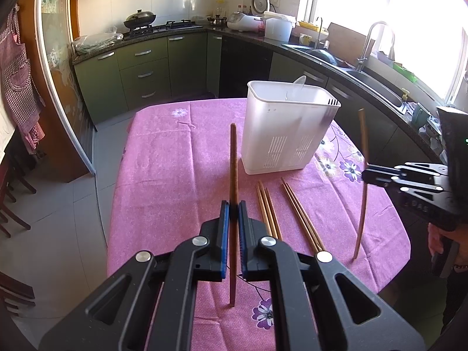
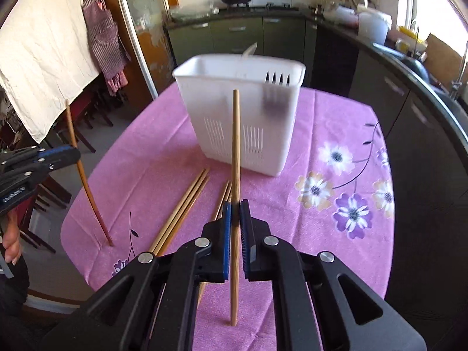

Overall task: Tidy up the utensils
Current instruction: 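Lift the chopstick upright with the left tool while the right tool grasps another chopstick, then carry both chopsticks over the holder and open both tools to drop them in, then grasp another chopstick with the left tool while the right tool approaches the remaining chopsticks, then grasp a wooden chopstick with the right tool while the left tool holds its chopstick upright, then carry both upright chopsticks over the white holder with both tools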

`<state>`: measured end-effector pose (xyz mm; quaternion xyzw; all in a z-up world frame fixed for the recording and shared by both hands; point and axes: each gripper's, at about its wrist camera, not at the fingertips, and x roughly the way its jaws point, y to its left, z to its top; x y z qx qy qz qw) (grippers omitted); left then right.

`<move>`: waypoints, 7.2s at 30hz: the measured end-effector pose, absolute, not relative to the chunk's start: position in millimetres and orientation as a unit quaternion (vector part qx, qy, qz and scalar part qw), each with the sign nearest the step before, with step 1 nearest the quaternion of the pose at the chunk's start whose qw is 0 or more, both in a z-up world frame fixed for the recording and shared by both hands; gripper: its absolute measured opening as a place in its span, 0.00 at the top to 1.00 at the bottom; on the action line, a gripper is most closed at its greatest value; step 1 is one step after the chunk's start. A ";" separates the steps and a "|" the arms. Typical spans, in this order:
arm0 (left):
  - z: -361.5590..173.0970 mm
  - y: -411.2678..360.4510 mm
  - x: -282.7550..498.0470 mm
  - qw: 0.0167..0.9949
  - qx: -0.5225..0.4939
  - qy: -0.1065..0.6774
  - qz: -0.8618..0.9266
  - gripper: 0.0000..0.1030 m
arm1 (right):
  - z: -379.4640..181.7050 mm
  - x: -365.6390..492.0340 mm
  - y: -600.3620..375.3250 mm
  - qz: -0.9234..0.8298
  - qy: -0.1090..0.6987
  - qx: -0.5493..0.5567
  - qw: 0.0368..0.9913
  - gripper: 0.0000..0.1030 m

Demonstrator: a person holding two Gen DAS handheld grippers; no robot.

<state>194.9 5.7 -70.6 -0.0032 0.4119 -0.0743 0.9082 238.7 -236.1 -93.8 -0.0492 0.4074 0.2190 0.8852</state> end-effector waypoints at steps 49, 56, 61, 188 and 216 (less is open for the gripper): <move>104.3 -46.4 240.6 0.958 0.010 0.261 -0.121 0.94 | 91.5 253.0 -284.4 0.249 0.209 0.071 0.943 0.93; 99.5 -64.5 297.3 0.963 0.007 0.249 -0.108 0.94 | 68.6 315.5 -273.3 0.206 0.227 0.058 0.950 0.93; 53.8 -70.4 329.5 0.948 0.010 0.301 -0.101 0.94 | 28.1 346.0 -262.8 0.206 0.270 0.050 0.939 0.93; -65.2 -10.1 194.9 0.903 0.024 0.417 -0.097 0.93 | -218.9 294.5 -163.4 0.234 0.572 -0.131 0.775 0.90; -63.9 -13.2 188.4 0.904 0.037 0.415 -0.095 0.93 | -78.9 188.4 -276.4 0.230 0.372 -0.027 0.899 0.93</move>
